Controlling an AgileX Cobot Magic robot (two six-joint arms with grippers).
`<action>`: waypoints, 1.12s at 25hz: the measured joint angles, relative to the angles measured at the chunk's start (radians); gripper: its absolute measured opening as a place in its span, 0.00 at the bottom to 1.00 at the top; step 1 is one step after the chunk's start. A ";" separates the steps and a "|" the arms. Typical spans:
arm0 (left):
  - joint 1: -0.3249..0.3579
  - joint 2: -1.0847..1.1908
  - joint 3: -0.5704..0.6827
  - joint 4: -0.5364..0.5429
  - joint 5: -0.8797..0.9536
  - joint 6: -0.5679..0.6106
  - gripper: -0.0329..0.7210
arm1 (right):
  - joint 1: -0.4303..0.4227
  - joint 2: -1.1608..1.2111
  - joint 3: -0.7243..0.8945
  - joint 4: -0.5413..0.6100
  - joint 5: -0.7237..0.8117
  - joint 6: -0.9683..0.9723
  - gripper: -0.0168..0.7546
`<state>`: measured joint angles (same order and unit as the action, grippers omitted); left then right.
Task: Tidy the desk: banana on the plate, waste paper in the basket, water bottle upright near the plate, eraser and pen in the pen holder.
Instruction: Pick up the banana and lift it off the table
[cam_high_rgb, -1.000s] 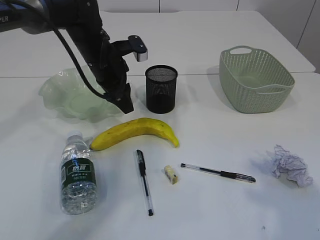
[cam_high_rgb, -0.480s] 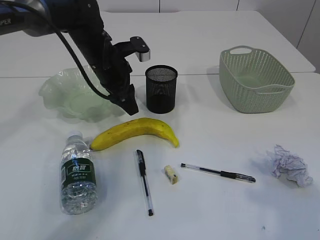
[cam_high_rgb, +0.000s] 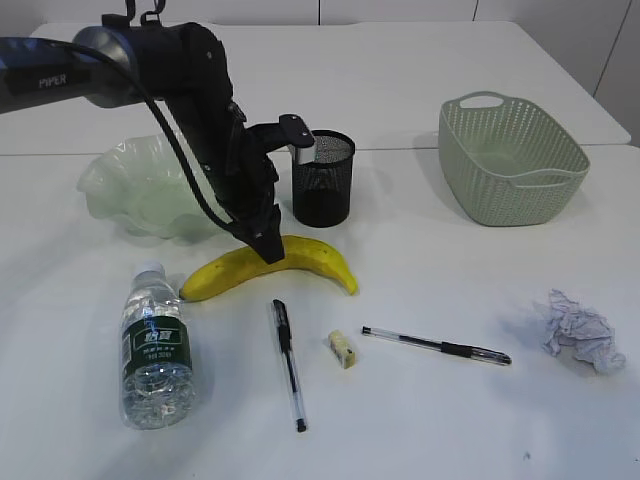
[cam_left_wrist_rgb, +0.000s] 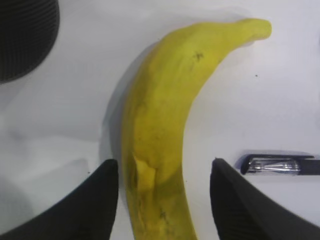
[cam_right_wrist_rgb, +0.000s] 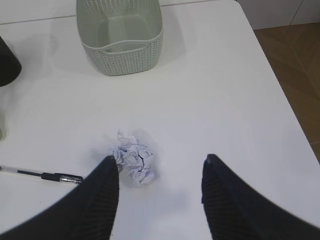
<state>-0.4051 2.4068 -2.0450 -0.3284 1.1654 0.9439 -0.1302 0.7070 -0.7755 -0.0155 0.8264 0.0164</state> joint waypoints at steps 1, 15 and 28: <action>-0.001 0.005 0.000 0.002 0.000 0.000 0.60 | 0.000 0.000 0.000 0.000 0.000 0.000 0.54; -0.011 0.033 0.000 0.051 -0.034 -0.002 0.61 | 0.000 0.000 0.000 0.000 0.000 0.000 0.54; -0.011 0.059 0.000 0.056 -0.054 -0.026 0.61 | 0.000 0.000 0.000 0.000 0.000 0.000 0.54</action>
<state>-0.4163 2.4656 -2.0450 -0.2721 1.1117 0.9182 -0.1302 0.7070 -0.7755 -0.0155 0.8264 0.0164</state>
